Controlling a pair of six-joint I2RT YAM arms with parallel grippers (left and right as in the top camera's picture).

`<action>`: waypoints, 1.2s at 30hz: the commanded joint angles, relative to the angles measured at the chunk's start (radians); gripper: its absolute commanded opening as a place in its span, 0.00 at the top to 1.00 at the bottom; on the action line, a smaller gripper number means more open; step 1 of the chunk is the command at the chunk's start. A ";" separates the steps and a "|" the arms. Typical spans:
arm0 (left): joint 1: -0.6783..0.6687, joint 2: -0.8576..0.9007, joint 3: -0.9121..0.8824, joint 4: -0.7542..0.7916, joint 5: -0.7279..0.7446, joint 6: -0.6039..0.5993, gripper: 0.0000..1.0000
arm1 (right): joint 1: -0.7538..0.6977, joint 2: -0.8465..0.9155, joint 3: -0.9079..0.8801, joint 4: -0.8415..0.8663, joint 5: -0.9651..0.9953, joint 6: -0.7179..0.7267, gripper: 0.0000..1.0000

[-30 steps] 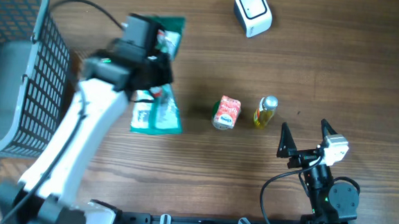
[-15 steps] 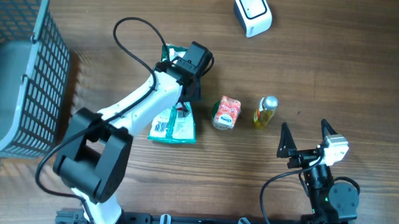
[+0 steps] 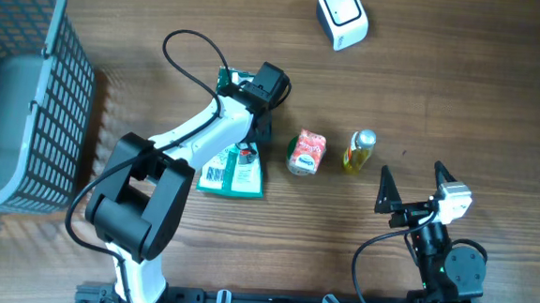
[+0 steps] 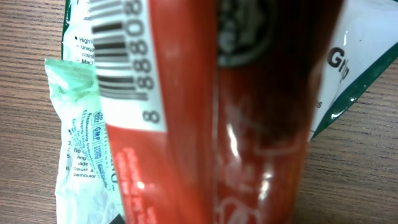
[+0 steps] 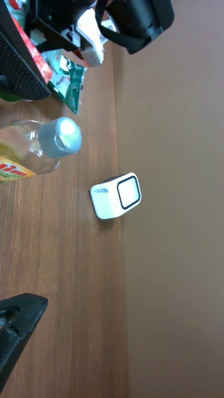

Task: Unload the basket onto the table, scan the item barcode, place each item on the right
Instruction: 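Move the glove pack with the left gripper and lower it onto the table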

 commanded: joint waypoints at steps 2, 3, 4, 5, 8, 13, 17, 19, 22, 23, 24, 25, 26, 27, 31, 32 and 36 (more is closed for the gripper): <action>0.002 0.013 -0.005 0.003 -0.031 -0.014 0.84 | -0.004 0.000 -0.001 0.002 -0.009 -0.018 0.00; 0.001 0.013 -0.005 0.003 -0.031 -0.014 0.84 | -0.004 0.000 -0.001 0.002 -0.009 -0.018 0.00; 0.001 0.013 -0.005 0.003 -0.031 -0.014 0.84 | -0.004 0.000 -0.001 0.002 -0.009 -0.018 0.00; 0.001 0.013 -0.005 0.003 -0.031 -0.014 0.84 | -0.004 0.000 -0.001 0.002 -0.009 -0.018 0.00; 0.001 0.013 -0.005 0.003 -0.031 -0.014 0.83 | -0.004 0.000 -0.001 0.002 -0.009 -0.018 0.00; 0.001 0.013 -0.005 0.002 -0.031 -0.014 0.83 | -0.004 0.000 -0.001 0.002 -0.009 -0.018 0.00; 0.001 0.013 -0.005 0.002 -0.031 -0.014 0.83 | -0.004 0.000 -0.001 0.002 -0.009 -0.018 0.00; 0.001 0.013 -0.011 0.004 -0.031 -0.014 0.83 | -0.004 0.000 -0.001 0.002 -0.009 -0.018 0.00; 0.001 0.013 -0.024 0.005 -0.031 -0.014 0.83 | -0.004 0.000 -0.001 0.002 -0.009 -0.018 0.00; 0.001 0.013 -0.026 0.007 -0.031 -0.014 0.83 | -0.004 0.000 -0.001 0.002 -0.009 -0.018 0.00; 0.001 0.013 -0.026 0.007 -0.031 -0.014 0.83 | -0.004 0.000 -0.001 0.002 -0.009 -0.018 0.00; 0.001 0.013 -0.026 0.007 -0.031 -0.014 0.83 | -0.004 0.000 -0.001 0.002 -0.009 -0.018 0.00; 0.001 0.013 -0.026 0.008 -0.031 -0.014 0.83 | -0.004 0.000 -0.001 0.002 -0.009 -0.018 0.00; 0.001 0.013 -0.026 0.008 -0.031 -0.014 0.83 | -0.004 0.000 -0.001 0.002 -0.009 -0.018 0.00; 0.001 0.014 -0.026 0.011 -0.031 -0.014 0.81 | -0.004 0.000 -0.001 0.002 -0.009 -0.018 0.00; 0.001 0.014 -0.026 0.011 -0.031 -0.014 0.81 | -0.004 0.000 -0.001 0.002 -0.009 -0.018 0.00; 0.001 0.014 -0.027 0.011 -0.031 -0.014 0.71 | -0.004 0.000 -0.001 0.002 -0.009 -0.018 0.00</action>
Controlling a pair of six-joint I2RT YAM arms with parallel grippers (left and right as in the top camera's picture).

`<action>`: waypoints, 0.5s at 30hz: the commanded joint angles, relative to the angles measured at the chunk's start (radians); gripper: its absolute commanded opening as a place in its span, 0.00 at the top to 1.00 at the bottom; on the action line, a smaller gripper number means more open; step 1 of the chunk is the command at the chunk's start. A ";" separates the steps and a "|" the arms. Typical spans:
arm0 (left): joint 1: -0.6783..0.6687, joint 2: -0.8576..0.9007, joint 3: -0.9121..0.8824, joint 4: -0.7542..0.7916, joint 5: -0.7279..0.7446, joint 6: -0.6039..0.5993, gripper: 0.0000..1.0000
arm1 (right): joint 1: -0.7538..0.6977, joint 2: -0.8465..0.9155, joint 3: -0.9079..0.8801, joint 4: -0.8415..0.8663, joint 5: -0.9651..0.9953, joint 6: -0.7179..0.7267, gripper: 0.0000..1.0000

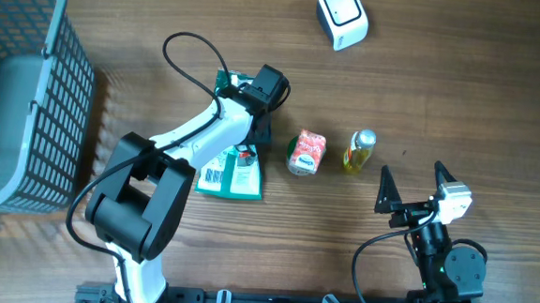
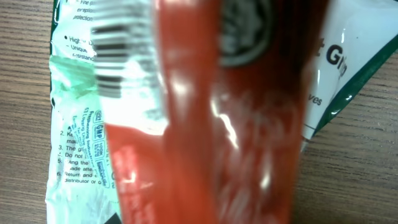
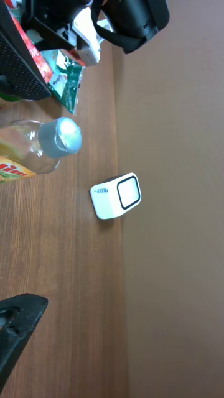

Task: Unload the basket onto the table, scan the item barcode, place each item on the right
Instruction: 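Move the glove pack with the left gripper and lower it onto the table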

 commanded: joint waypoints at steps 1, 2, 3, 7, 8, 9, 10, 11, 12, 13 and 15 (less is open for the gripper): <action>0.001 0.013 -0.010 0.003 -0.031 -0.013 0.70 | -0.004 0.000 -0.001 0.002 -0.009 -0.018 0.00; 0.001 0.013 -0.011 0.004 -0.031 -0.013 0.63 | -0.004 0.000 -0.001 0.002 -0.009 -0.018 0.00; 0.002 0.013 -0.013 0.005 -0.031 -0.013 0.50 | -0.004 0.000 -0.001 0.002 -0.009 -0.018 0.00; 0.002 0.013 -0.013 0.005 -0.031 -0.013 0.26 | -0.004 0.000 -0.001 0.002 -0.009 -0.018 0.00; 0.002 0.013 -0.013 0.005 -0.031 -0.013 0.20 | -0.004 0.000 -0.001 0.002 -0.009 -0.018 0.00; 0.002 0.013 -0.013 0.004 -0.031 -0.008 0.18 | -0.004 0.000 -0.001 0.002 -0.009 -0.018 0.00; 0.002 0.013 -0.012 0.007 -0.031 0.025 0.14 | -0.004 0.000 -0.001 0.002 -0.009 -0.018 0.00; 0.003 0.006 -0.006 0.007 -0.031 0.071 0.11 | -0.004 0.000 -0.001 0.002 -0.009 -0.018 0.00; 0.007 -0.003 0.004 0.002 -0.031 0.093 0.09 | -0.004 0.000 -0.001 0.002 -0.009 -0.018 0.00; 0.011 -0.014 0.015 -0.009 -0.031 0.101 0.07 | -0.004 0.000 -0.001 0.002 -0.009 -0.018 0.00; 0.027 -0.055 0.048 -0.034 -0.031 0.117 0.03 | -0.004 0.000 -0.001 0.002 -0.009 -0.018 0.00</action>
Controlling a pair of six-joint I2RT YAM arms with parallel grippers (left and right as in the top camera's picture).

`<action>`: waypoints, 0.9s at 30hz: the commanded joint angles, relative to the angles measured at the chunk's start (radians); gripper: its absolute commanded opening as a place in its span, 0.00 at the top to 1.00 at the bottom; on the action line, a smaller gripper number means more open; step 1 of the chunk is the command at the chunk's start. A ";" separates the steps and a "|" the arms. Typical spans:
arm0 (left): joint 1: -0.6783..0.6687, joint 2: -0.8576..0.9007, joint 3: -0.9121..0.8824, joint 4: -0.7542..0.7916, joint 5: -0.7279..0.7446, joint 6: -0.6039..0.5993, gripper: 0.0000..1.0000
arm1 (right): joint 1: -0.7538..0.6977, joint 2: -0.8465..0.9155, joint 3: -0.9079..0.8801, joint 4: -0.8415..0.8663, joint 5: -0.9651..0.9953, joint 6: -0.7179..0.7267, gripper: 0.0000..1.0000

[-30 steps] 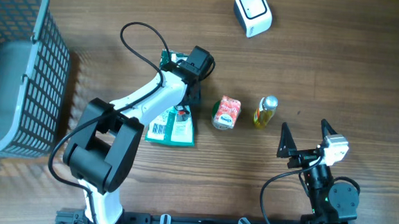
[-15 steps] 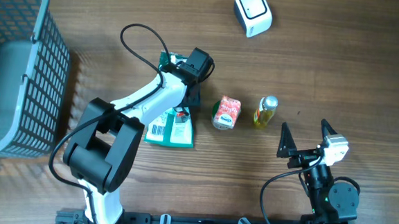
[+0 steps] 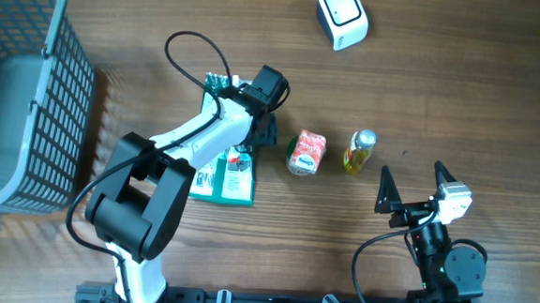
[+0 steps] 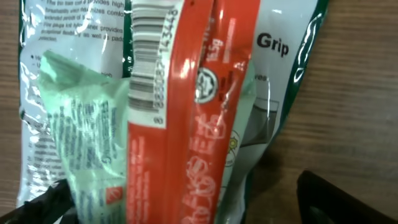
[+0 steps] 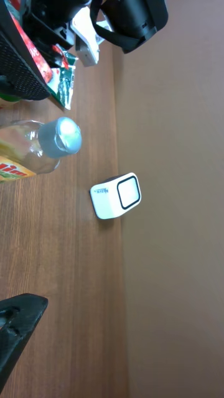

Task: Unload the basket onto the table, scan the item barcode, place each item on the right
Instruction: 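Move the glove pack with the left gripper and lower it onto the table, then release the glove pack and withdraw the left gripper toward the basket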

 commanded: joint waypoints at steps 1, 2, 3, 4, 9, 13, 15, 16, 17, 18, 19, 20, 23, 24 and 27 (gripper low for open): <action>0.032 -0.076 0.065 -0.030 -0.023 0.066 0.00 | -0.004 0.000 -0.001 0.002 -0.009 -0.018 0.00; 0.042 -0.102 0.082 -0.038 -0.023 0.069 0.00 | -0.004 0.000 -0.001 0.002 -0.009 -0.018 0.00; 0.050 -0.125 0.094 -0.042 -0.023 0.069 0.00 | -0.004 0.000 -0.001 0.002 -0.009 -0.018 0.00; 0.059 -0.148 0.106 -0.046 -0.023 0.076 0.00 | -0.004 0.000 -0.001 0.002 -0.009 -0.018 0.00; 0.140 -0.297 0.126 -0.055 -0.019 0.102 0.00 | -0.004 0.000 -0.001 0.002 -0.009 -0.018 0.00; 0.277 -0.403 0.126 -0.063 0.149 0.204 0.00 | -0.004 0.000 -0.001 0.002 -0.009 -0.018 0.00; 0.367 -0.424 0.126 -0.067 0.251 0.241 0.00 | -0.004 0.000 -0.001 0.002 -0.009 -0.018 0.00; 0.436 -0.424 0.126 -0.068 0.321 0.251 0.00 | -0.004 0.000 -0.001 0.002 -0.009 -0.018 0.00; 0.478 -0.421 0.126 -0.072 0.357 0.251 0.00 | -0.004 0.000 -0.001 0.002 -0.009 -0.018 0.00; 0.508 -0.419 0.126 -0.083 0.382 0.250 0.00 | -0.004 0.000 -0.001 0.002 -0.009 -0.018 0.00; 0.534 -0.418 0.126 -0.097 0.395 0.249 0.00 | -0.004 0.000 -0.001 0.002 -0.009 -0.018 0.00; 0.557 -0.418 0.126 -0.116 0.396 0.247 0.00 | -0.004 0.000 -0.001 0.002 -0.009 -0.018 0.00; 0.588 -0.418 0.126 -0.140 0.396 0.248 0.00 | -0.004 0.000 -0.001 0.002 -0.009 -0.018 0.00; 0.589 -0.418 0.126 -0.140 0.396 0.248 0.00 | -0.004 0.000 -0.001 0.002 -0.009 -0.018 0.00; 0.589 -0.418 0.126 -0.140 0.396 0.248 0.00 | -0.004 0.000 -0.001 0.002 -0.009 -0.018 0.00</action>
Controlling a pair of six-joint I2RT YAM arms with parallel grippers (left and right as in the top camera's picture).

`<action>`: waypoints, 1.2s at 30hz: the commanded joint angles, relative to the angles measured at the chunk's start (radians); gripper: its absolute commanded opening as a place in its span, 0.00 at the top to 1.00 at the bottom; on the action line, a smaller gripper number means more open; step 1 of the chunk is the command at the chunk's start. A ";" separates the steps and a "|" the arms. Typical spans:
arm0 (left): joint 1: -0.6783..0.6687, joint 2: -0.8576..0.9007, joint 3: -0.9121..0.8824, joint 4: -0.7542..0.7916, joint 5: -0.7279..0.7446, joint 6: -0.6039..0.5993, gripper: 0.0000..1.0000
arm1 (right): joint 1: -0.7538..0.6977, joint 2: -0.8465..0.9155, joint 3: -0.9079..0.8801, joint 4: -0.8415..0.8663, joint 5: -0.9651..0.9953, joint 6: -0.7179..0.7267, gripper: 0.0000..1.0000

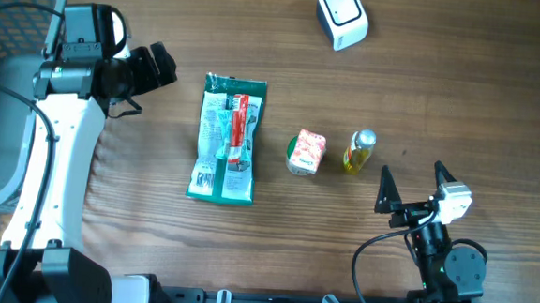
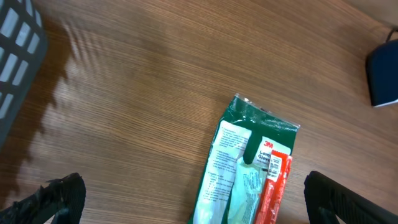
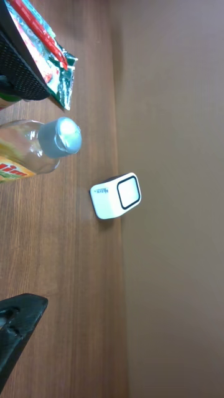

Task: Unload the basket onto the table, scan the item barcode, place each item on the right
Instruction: 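Release the glove pack and withdraw the left gripper toward the basket, then reach the right gripper toward the red packet on the green jar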

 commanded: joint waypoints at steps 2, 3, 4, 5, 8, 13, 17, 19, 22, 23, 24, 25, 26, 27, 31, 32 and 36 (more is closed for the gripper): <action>0.005 -0.003 0.013 0.000 0.034 0.023 0.00 | -0.004 0.000 -0.001 0.002 -0.009 -0.018 0.00; 0.005 -0.003 0.013 0.000 0.034 0.023 0.00 | -0.004 0.000 -0.001 0.002 -0.009 -0.018 0.00; 0.005 -0.003 0.013 0.000 0.034 0.023 0.00 | -0.004 0.000 -0.001 0.002 -0.009 -0.018 0.00; 0.005 -0.003 0.013 0.000 0.034 0.023 0.00 | -0.004 0.000 -0.001 0.002 -0.009 -0.018 0.00; 0.005 -0.003 0.013 0.000 0.034 0.023 0.00 | -0.004 0.000 -0.001 0.002 -0.009 -0.018 0.00; 0.005 -0.003 0.013 0.000 0.034 0.023 0.00 | -0.004 0.000 -0.001 0.003 -0.009 -0.018 0.00; 0.005 -0.003 0.013 0.000 0.034 0.023 0.00 | -0.004 0.000 -0.001 0.024 0.034 -0.020 0.00; 0.005 -0.003 0.013 0.000 0.034 0.023 0.00 | -0.004 0.000 -0.001 0.077 0.053 -0.015 0.00; 0.005 -0.003 0.013 0.000 0.034 0.023 0.00 | -0.004 0.000 0.006 0.066 -0.018 0.062 0.00; 0.005 -0.003 0.013 0.000 0.034 0.023 0.00 | -0.004 0.000 0.024 0.051 -0.034 0.062 0.00; 0.005 -0.003 0.013 0.000 0.034 0.023 0.00 | -0.004 0.000 0.074 0.003 -0.039 0.067 0.01; 0.005 -0.003 0.013 0.000 0.034 0.023 0.00 | -0.004 0.001 0.127 -0.050 -0.039 0.068 0.00; 0.005 -0.003 0.013 0.000 0.034 0.023 0.00 | -0.004 0.008 0.194 -0.116 -0.034 0.063 0.00; 0.005 -0.003 0.013 0.000 0.034 0.023 0.00 | -0.004 0.022 0.256 -0.175 -0.022 0.058 0.00; 0.005 -0.003 0.013 0.000 0.034 0.023 0.00 | -0.004 0.232 0.668 -0.498 0.018 0.025 0.00; 0.005 -0.003 0.013 0.000 0.034 0.023 0.00 | -0.004 0.344 0.822 -0.615 0.018 0.019 0.00; 0.005 -0.003 0.013 0.000 0.034 0.023 0.00 | -0.004 0.739 1.333 -1.037 -0.040 0.010 0.00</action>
